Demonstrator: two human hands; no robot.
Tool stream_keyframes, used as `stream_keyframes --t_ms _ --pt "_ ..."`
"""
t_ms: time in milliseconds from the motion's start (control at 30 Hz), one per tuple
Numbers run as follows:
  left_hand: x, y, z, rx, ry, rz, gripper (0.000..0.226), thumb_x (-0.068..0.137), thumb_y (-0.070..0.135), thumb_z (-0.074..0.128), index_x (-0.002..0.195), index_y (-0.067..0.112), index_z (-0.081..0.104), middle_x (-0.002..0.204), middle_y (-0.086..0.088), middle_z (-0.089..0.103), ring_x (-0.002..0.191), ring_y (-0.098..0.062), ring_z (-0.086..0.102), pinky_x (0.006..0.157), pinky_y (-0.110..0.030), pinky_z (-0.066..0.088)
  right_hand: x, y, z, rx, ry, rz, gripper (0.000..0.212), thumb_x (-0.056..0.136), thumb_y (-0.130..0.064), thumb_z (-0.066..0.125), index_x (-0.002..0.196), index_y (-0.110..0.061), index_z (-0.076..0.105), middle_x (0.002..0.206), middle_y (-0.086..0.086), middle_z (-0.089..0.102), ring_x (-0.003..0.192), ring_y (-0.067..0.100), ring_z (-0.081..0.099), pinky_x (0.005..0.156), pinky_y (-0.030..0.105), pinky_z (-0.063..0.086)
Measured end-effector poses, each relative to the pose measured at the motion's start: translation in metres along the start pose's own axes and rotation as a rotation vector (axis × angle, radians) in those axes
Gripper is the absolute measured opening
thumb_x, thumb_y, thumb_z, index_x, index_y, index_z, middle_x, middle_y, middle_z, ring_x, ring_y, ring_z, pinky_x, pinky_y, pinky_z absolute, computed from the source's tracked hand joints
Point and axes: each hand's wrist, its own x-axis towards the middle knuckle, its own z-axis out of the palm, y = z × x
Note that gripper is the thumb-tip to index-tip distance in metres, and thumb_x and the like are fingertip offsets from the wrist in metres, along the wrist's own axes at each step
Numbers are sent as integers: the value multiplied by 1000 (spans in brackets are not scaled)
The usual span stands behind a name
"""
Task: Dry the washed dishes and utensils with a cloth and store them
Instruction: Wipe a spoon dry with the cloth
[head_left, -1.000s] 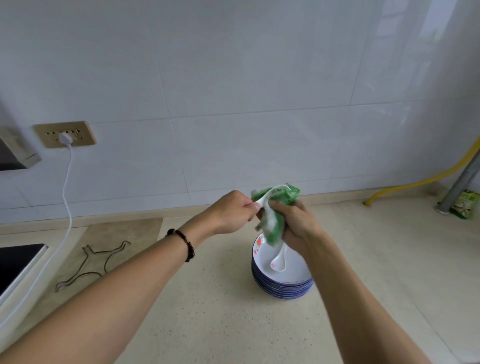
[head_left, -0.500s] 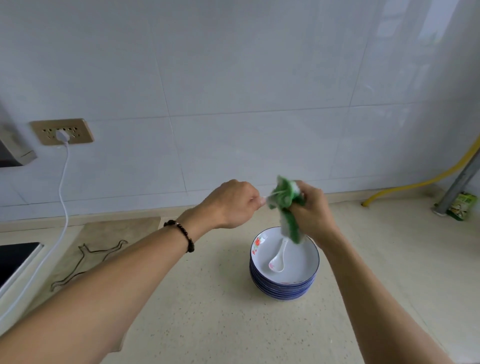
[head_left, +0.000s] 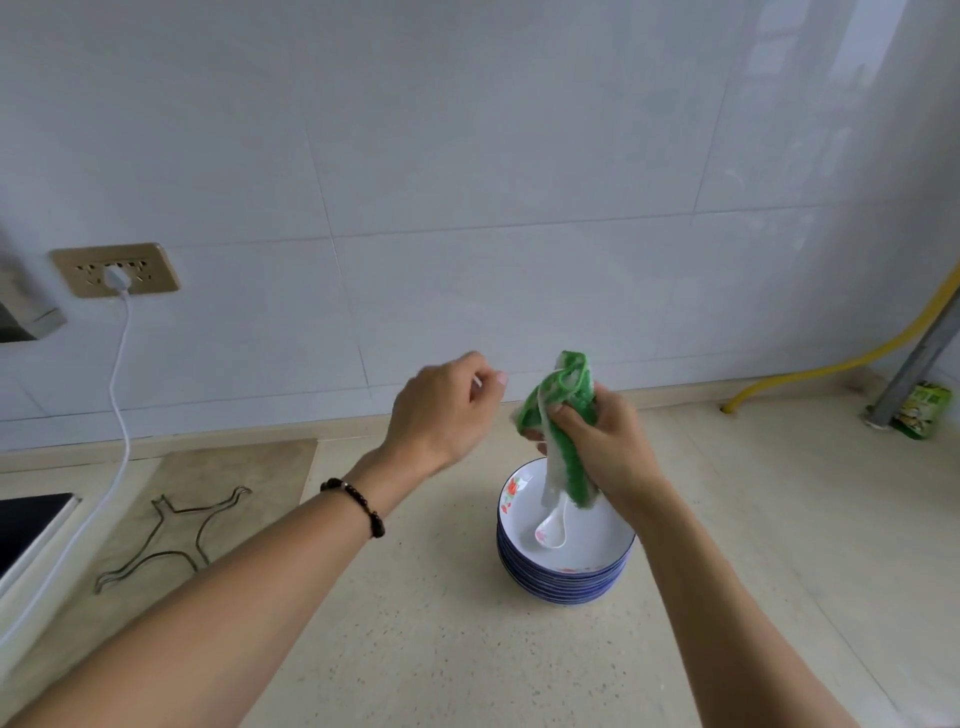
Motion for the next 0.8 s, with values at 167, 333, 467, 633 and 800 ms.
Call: stream_keyframes --t_ms 167,333,467,633,800 --pt "5 11 0 -143 -137 128 22 100 22 55 87 10 69 76 0 68 68 -19 66 69 -43 55 -11 -7 0 -116 -118 -65 9 98 -14 63 98 -6 67 84 9 77 76 25 75 71 35 60" --pt "8 10 -1 -83 -143 160 22 97 19 59 86 8 74 68 -5 70 62 -22 66 63 -37 54 -14 -19 -2 -245 -208 -115 8 97 -6 60 92 -5 66 73 1 75 64 13 71 61 22 54" --pt "4 15 2 -24 -105 171 24 91 1 52 73 2 68 55 -5 59 52 -21 54 56 -34 48 -15 -25 0 -282 -271 -71 9 97 -5 58 92 -7 65 78 2 76 72 17 73 68 30 59" --pt "21 7 -16 19 115 56 24 98 8 58 81 3 74 55 3 56 48 -7 50 52 -22 41 -38 -3 7 -137 -258 67 11 100 -13 59 103 -8 68 92 4 77 87 19 74 85 35 59" --pt "8 23 -11 53 115 139 23 98 9 56 90 5 78 63 0 65 51 -7 49 61 -20 43 -32 -12 19 -151 -163 34 16 101 -9 54 92 -7 67 74 -5 75 71 7 70 75 25 57"
